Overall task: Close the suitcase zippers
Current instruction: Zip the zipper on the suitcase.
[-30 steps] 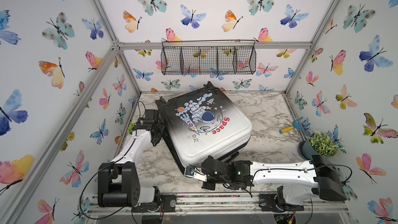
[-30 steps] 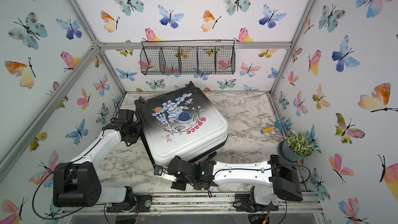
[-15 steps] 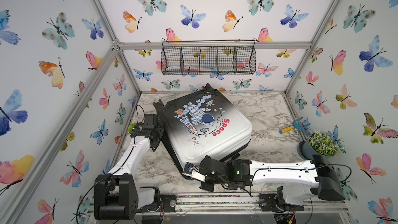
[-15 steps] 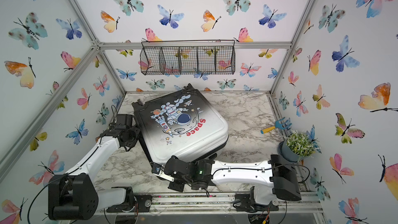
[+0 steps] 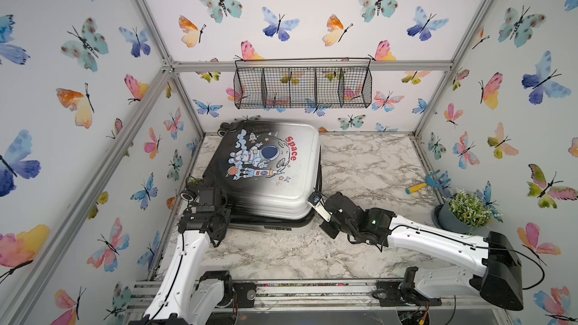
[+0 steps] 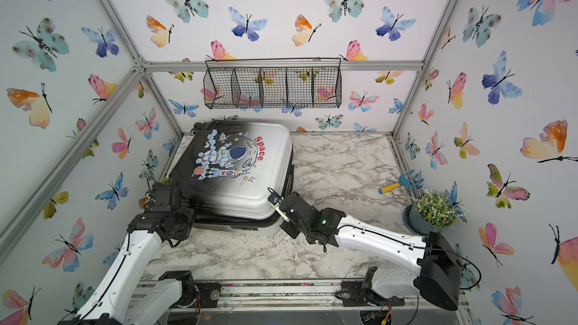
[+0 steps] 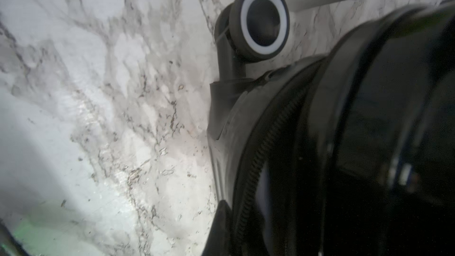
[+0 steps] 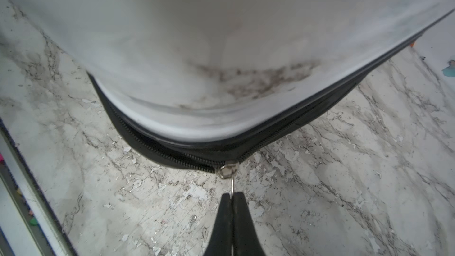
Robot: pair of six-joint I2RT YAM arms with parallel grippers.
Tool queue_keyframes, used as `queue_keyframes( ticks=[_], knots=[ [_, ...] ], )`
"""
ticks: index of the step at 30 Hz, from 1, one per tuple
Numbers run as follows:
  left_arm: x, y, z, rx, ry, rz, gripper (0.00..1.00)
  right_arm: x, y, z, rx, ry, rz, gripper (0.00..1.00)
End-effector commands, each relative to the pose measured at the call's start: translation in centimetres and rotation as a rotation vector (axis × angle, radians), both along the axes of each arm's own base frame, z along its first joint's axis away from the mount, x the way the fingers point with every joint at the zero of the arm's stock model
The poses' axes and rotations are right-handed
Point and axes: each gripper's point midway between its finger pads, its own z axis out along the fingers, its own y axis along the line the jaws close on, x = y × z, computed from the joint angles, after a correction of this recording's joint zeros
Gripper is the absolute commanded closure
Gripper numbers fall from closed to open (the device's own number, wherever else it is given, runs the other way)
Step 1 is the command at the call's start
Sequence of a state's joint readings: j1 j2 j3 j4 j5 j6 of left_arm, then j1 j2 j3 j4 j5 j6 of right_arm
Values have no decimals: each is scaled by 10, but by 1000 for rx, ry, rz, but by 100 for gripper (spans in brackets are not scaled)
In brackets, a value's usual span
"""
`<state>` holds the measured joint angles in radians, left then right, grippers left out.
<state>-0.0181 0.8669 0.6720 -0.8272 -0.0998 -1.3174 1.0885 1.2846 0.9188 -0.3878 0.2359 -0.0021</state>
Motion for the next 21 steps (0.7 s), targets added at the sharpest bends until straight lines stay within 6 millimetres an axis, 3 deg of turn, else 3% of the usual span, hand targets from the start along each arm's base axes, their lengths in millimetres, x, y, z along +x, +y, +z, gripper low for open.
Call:
queue_keyframes(
  ticks=[1, 8, 10, 15, 21],
  knots=[
    [-37, -4, -23, 4, 108, 40, 100, -12, -4, -1, -14, 17, 70, 96],
    [-26, -37, -22, -47, 92, 12, 100, -46, 23, 12, 102, 30, 232, 97],
    [-24, -45, -21, -53, 97, 21, 100, -72, 35, 12, 125, 66, 289, 97],
    [-18, -61, -36, -122, 91, 54, 100, -112, 44, 2, 121, 143, 344, 96],
    [-7, -70, -32, -113, 78, 53, 100, -121, 87, 38, 283, 144, 385, 96]
  ],
)
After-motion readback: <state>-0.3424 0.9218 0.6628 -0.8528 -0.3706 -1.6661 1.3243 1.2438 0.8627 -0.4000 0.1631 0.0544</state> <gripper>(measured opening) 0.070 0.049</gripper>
